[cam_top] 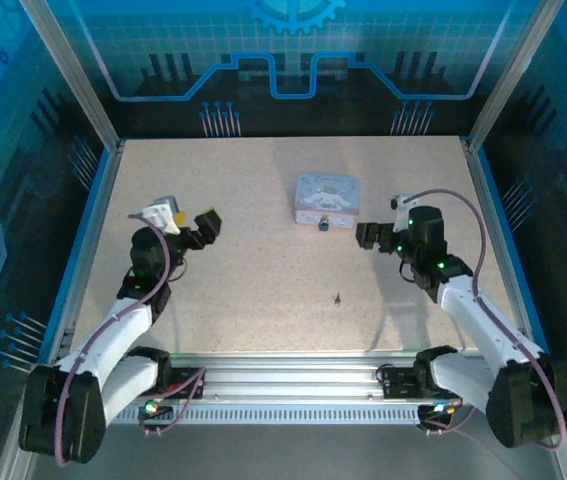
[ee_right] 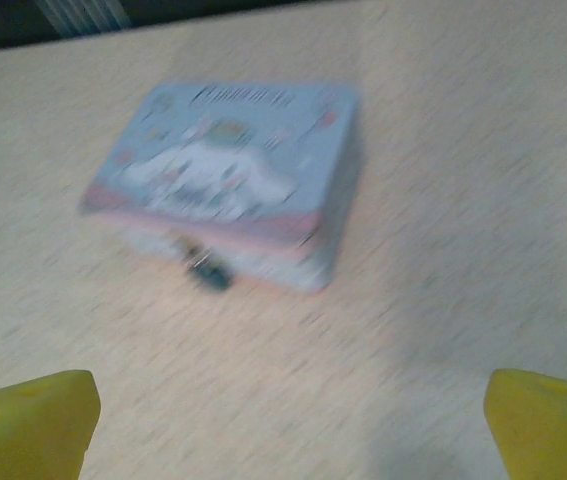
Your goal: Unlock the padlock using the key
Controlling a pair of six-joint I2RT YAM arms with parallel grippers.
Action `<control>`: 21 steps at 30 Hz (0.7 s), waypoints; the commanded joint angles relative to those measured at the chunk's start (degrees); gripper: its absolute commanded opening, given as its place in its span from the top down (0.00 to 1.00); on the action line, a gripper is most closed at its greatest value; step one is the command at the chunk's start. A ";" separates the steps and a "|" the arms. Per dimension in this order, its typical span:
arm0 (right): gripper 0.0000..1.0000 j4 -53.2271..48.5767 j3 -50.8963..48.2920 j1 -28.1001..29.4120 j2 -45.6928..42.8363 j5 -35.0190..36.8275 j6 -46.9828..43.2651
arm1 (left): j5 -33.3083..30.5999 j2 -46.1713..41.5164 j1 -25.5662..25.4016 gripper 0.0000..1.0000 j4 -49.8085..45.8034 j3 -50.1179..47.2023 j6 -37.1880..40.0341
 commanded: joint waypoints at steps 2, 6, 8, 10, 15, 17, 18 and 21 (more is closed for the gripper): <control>0.02 -13.73 -4.40 8.94 -4.96 -2.16 15.32 | 4.86 0.79 -7.22 0.01 -7.06 -0.58 -11.03; 0.08 -14.54 -8.89 15.87 -7.01 -2.13 23.75 | 6.00 5.51 -14.39 0.01 -2.17 -1.52 -15.45; 0.11 -14.09 -10.04 18.47 -6.48 -1.70 26.13 | 5.68 8.33 -17.45 0.01 1.06 -1.60 -16.29; 0.15 -14.44 -9.60 20.63 -4.16 -0.03 27.00 | 5.39 11.43 -19.89 0.01 3.44 -0.96 -16.38; 0.27 -14.26 -6.68 23.47 4.03 2.54 28.01 | 5.70 17.21 -22.91 0.01 6.41 1.02 -16.92; 0.34 -13.94 -5.56 24.24 6.69 3.70 28.68 | 5.83 18.62 -23.64 0.01 8.09 0.90 -17.59; 0.37 -13.61 -5.00 24.60 7.92 4.14 28.93 | 5.70 19.11 -23.88 0.01 8.59 1.02 -17.80; 0.42 -13.48 -3.32 25.66 11.36 5.30 29.36 | 5.56 20.18 -24.47 0.01 8.38 1.46 -17.62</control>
